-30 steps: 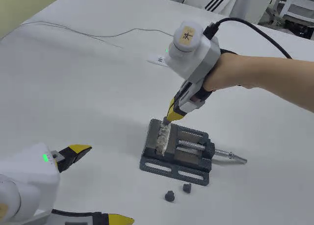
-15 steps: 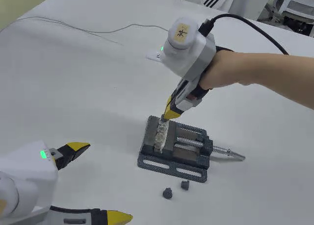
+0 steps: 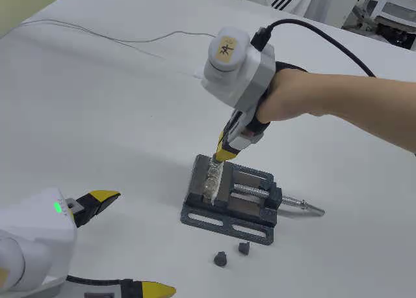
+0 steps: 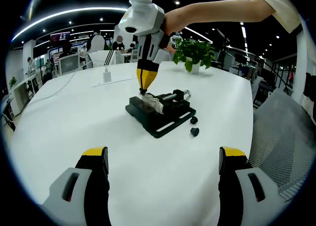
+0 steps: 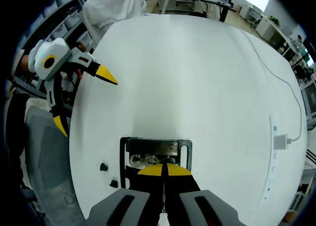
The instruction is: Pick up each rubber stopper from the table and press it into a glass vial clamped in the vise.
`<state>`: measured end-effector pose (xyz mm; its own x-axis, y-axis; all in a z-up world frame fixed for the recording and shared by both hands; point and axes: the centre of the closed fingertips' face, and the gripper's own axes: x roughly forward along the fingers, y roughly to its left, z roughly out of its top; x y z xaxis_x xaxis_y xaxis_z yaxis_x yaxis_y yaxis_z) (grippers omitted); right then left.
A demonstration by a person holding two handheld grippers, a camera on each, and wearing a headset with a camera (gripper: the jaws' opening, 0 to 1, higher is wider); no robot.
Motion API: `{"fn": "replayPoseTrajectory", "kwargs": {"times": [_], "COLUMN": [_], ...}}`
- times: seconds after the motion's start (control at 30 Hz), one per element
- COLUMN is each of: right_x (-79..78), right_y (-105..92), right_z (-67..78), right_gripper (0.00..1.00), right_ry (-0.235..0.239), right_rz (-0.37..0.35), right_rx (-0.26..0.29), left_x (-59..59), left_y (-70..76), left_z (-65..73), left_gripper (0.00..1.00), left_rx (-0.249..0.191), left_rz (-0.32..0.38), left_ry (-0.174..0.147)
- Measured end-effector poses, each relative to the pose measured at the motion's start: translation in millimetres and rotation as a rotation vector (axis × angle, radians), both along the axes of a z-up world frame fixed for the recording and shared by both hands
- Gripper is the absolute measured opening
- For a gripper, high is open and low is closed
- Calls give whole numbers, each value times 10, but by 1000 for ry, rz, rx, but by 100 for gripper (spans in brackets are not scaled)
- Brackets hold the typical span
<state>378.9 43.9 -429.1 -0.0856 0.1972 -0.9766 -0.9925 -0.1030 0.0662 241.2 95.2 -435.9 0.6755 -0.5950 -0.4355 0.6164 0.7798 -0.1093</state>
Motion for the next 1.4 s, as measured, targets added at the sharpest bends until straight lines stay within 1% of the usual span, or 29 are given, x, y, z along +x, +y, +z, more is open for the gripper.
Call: {"fn": "replayPoseTrajectory", "kwargs": {"times": [0.07, 0.1, 0.13, 0.17, 0.23, 0.3, 0.33, 0.37, 0.47, 0.6, 0.67, 0.8, 0.83, 0.93, 1.07, 1.1, 1.27, 1.37, 1.4], "right_x": [-6, 9, -8, -25, -11, -26, -48, -48, -70, -88, -99, -108, -114, -125, -126, -128, -134, -145, -137], "right_y": [9, 7, 6, 5, 6, 2, 2, 2, 0, -9, -7, 1, -2, -3, 0, 0, -5, 0, -1], "right_z": [-5, -8, -2, -1, -6, -1, 3, 4, 7, 11, 14, 13, 13, 16, 13, 13, 11, 12, 12], "right_gripper": [0, 0, 0, 0, 0, 0, 0, 0, 0, 0, 0, 0, 0, 0, 0, 0, 0, 0, 0], "right_ry": [29, 36, 39, 61, 82, 92, 102, 108, 137, 189, 198, 221, 240, 248, 271, 270, 273, 255, 237], "right_rz": [-49, -51, -51, -87, -127, -137, -153, -150, -169, -207, -210, -224, -256, -237, -256, -241, -254, -230, -209], "right_rx": [8, 10, 11, 12, 13, 12, 10, 8, 0, 6, 5, -9, -18, -26, -48, -50, -63, -74, -81], "left_x": [4, 9, 11, 20, 27, 36, 40, 46, 57, 99, 115, 126, 124, 121, 128, 128, 115, 104, 101], "left_y": [3, 3, 2, 4, 5, 6, 12, 11, 12, 36, 45, 60, 61, 62, 71, 70, 37, 11, 2], "left_z": [-4, -5, -2, 4, 13, 20, 23, 29, 36, 70, 96, 93, 83, 71, 60, 52, 53, 48, 47], "left_gripper": [92, 92, 92, 92, 92, 92, 92, 92, 92, 92, 92, 91, 91, 91, 91, 91, 91, 91, 91], "left_rx": [4, 3, 1, 1, 1, 2, 3, 2, 6, 1, -5, -6, -5, -3, -4, -1, -1, -1, -1], "left_rz": [-1, 0, 0, 0, -2, -4, -3, -3, -6, 9, 17, 21, 20, 19, 25, 25, 23, 22, 22], "left_ry": [0, 1, 2, -1, -1, -2, -3, -3, -5, -12, -18, -19, -16, -13, -11, -10, -7, -3, -2]}}
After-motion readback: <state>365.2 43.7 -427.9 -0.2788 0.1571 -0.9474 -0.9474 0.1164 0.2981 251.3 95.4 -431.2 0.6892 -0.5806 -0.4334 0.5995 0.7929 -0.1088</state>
